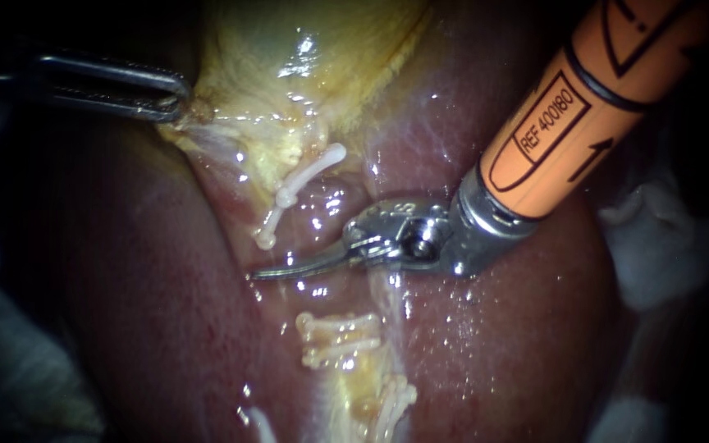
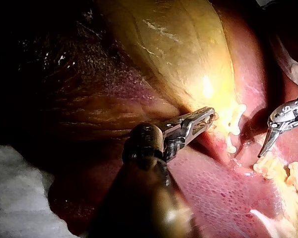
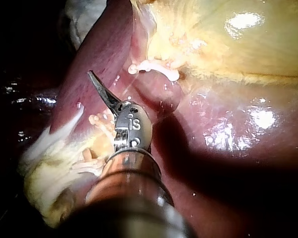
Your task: Go back from the cut right tube
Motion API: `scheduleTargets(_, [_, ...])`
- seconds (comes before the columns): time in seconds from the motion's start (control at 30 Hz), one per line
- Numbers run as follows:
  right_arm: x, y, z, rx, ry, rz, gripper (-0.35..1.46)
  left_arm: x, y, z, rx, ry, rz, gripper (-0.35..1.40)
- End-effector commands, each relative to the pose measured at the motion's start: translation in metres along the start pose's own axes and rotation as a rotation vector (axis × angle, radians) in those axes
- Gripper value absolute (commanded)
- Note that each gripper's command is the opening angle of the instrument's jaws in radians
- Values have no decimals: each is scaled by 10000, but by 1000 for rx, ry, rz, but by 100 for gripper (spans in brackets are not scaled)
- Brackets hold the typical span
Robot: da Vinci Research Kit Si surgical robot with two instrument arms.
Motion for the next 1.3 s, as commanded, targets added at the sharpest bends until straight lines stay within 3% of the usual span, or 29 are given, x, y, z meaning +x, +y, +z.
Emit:
scheduleTargets(0.03, [-1,0,1,0,0,0,-35,0,0,0,1,0,0,-35])
scheduleTargets(0.07, [-2,0,1,0,-1,-1,-35,0,0,0,1,0,0,-35])
scheduleTargets(0.23, [-11,5,11,-3,-6,-67,104,0,-1,0,1,0,0,-35])
scheduleTargets(0.33, [-15,7,17,-4,-9,-76,123,0,-1,0,1,0,0,-35])
scheduleTargets(0.57, [-20,9,20,-34,-3,-120,131,0,-1,0,1,0,1,-35])
scheduleTargets(0.73, [-20,1,13,-195,8,-213,141,-1,-2,1,1,0,1,-35])
scheduleTargets(0.87, [-15,-16,-3,-281,-21,-314,141,-2,-5,1,0,0,3,-35])
scheduleTargets(1.07, [13,-43,-44,-403,-99,-457,143,-4,-7,2,0,0,4,-35])
scheduleTargets(1.2, [27,-64,-77,-496,-216,-505,143,-5,-7,2,1,1,5,-35])
scheduleTargets(1.3, [28,-78,-96,-541,-282,-509,143,-6,-8,3,1,1,6,-35])
